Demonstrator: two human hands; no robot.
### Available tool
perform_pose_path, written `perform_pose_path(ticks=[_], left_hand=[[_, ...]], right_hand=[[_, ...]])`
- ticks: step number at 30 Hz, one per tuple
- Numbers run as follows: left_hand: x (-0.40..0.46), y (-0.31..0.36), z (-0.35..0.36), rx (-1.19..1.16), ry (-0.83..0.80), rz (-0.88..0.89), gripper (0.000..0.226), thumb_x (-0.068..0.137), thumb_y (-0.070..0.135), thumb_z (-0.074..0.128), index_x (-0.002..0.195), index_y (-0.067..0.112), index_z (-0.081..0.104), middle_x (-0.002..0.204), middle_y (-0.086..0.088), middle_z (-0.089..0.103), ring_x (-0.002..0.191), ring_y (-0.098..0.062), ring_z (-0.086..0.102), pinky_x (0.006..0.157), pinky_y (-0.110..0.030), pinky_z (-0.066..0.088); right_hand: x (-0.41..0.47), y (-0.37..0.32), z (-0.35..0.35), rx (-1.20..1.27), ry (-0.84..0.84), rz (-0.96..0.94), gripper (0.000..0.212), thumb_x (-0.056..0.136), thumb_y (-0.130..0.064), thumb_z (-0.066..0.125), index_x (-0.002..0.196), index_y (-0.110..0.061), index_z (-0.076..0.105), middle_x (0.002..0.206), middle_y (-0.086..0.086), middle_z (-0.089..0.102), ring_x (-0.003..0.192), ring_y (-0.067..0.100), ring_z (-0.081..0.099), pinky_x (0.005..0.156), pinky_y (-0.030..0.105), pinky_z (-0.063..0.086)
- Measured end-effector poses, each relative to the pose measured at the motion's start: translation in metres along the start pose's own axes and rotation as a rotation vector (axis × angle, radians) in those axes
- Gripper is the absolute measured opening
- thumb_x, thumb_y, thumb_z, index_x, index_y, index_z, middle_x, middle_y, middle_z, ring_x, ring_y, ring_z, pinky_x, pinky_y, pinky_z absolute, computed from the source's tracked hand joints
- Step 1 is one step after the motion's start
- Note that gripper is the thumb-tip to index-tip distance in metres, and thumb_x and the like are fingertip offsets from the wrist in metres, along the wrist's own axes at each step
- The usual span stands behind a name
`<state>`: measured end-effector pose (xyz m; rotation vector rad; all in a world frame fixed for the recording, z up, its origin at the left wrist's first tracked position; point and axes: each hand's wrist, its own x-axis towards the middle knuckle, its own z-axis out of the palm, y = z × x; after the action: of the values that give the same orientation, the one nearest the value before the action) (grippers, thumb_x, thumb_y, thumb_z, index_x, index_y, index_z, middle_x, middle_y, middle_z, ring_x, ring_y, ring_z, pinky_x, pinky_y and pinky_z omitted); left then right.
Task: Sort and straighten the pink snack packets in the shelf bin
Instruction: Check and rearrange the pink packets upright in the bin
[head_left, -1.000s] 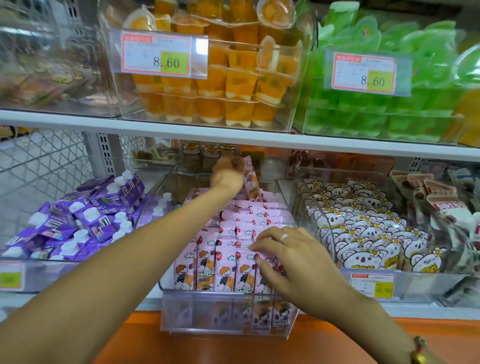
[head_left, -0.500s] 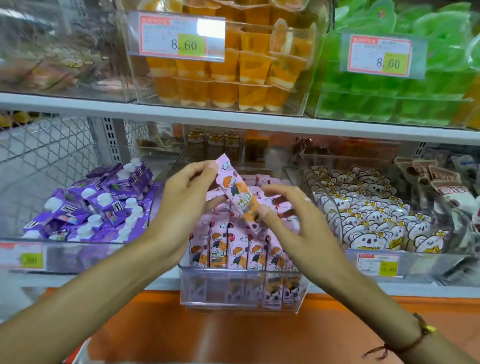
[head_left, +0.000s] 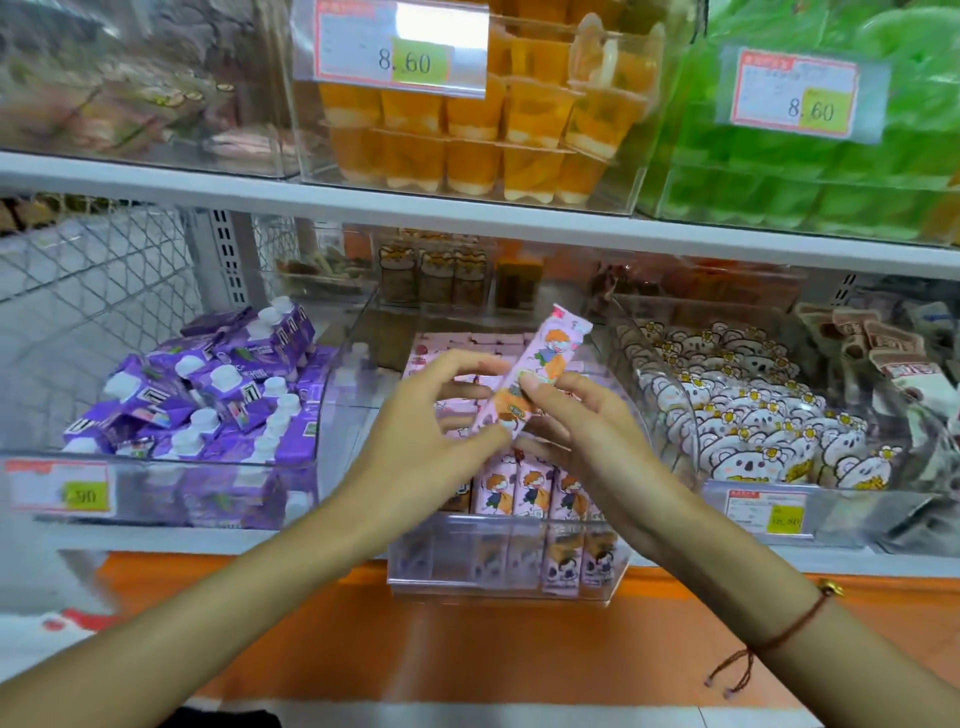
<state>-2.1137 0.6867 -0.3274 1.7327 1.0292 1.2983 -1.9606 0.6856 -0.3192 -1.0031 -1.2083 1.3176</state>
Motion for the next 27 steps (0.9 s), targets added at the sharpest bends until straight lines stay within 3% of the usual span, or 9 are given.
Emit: perform_pose_path(ticks=[2, 5, 10, 14, 18, 23, 27], left_hand=[[-0.002, -0.002, 0.003, 0.084, 0.014, 0.060, 0.041, 0.074, 0.007, 0.077, 0.105, 0.031, 0.061, 0.105, 0.020, 0.064, 0.097, 0.003, 0.061, 0.072, -0.009, 0.049], [-0.002, -0.004, 0.003, 0.145, 0.076, 0.096, 0.037, 0.074, 0.022, 0.080, 0.101, 0.037, 0.059, 0.103, 0.023, 0.064, 0.095, 0.003, 0.060, 0.070, -0.011, 0.050], [0.003, -0.006, 0.002, 0.117, 0.065, 0.074, 0.029, 0.083, 0.030, 0.071, 0.108, 0.036, 0.058, 0.108, 0.024, 0.064, 0.098, 0.005, 0.061, 0.076, -0.022, 0.054], [0.005, -0.010, 0.001, 0.117, -0.014, 0.030, 0.028, 0.090, 0.028, 0.064, 0.116, 0.034, 0.059, 0.116, 0.021, 0.063, 0.106, 0.003, 0.059, 0.093, -0.030, 0.052], [0.003, -0.014, 0.000, 0.268, 0.031, 0.139, 0.041, 0.088, 0.028, 0.066, 0.124, 0.042, 0.052, 0.125, 0.026, 0.056, 0.118, 0.003, 0.052, 0.097, -0.037, 0.049], [0.004, -0.012, 0.001, 0.314, 0.082, 0.225, 0.045, 0.078, 0.031, 0.077, 0.117, 0.040, 0.056, 0.115, 0.025, 0.062, 0.108, -0.001, 0.059, 0.086, -0.034, 0.054], [0.007, -0.010, -0.005, 0.182, 0.037, 0.176, 0.040, 0.084, 0.030, 0.071, 0.122, 0.035, 0.061, 0.117, 0.023, 0.063, 0.109, 0.005, 0.057, 0.086, -0.019, 0.051]], right_hand=[[-0.001, 0.001, 0.001, -0.024, 0.005, 0.000, 0.022, 0.091, -0.025, 0.060, 0.106, -0.008, 0.061, 0.095, 0.012, 0.071, 0.083, 0.015, 0.069, 0.080, 0.027, 0.058], [-0.002, 0.002, 0.002, -0.038, -0.009, -0.006, 0.028, 0.093, -0.024, 0.059, 0.113, -0.006, 0.058, 0.096, 0.008, 0.075, 0.083, 0.013, 0.072, 0.067, 0.019, 0.055], [0.002, -0.004, -0.007, -0.040, -0.021, -0.057, 0.027, 0.097, -0.025, 0.050, 0.121, -0.017, 0.058, 0.111, -0.003, 0.072, 0.108, 0.011, 0.065, 0.095, 0.030, 0.049], [0.003, -0.006, -0.013, -0.030, 0.032, -0.115, 0.026, 0.095, -0.017, 0.054, 0.121, -0.015, 0.058, 0.106, -0.002, 0.073, 0.096, 0.011, 0.068, 0.081, 0.021, 0.054], [0.001, -0.004, -0.012, -0.110, 0.142, -0.193, 0.031, 0.086, -0.015, 0.068, 0.114, -0.012, 0.056, 0.103, 0.004, 0.070, 0.089, 0.011, 0.071, 0.080, 0.023, 0.056], [-0.004, -0.003, -0.007, -0.212, 0.134, -0.286, 0.033, 0.078, -0.015, 0.075, 0.103, -0.012, 0.054, 0.102, 0.007, 0.068, 0.086, 0.013, 0.071, 0.075, 0.022, 0.056], [-0.006, -0.006, -0.007, -0.246, 0.108, -0.306, 0.031, 0.081, -0.022, 0.071, 0.109, -0.018, 0.059, 0.104, -0.002, 0.069, 0.089, 0.011, 0.070, 0.078, 0.022, 0.056]])
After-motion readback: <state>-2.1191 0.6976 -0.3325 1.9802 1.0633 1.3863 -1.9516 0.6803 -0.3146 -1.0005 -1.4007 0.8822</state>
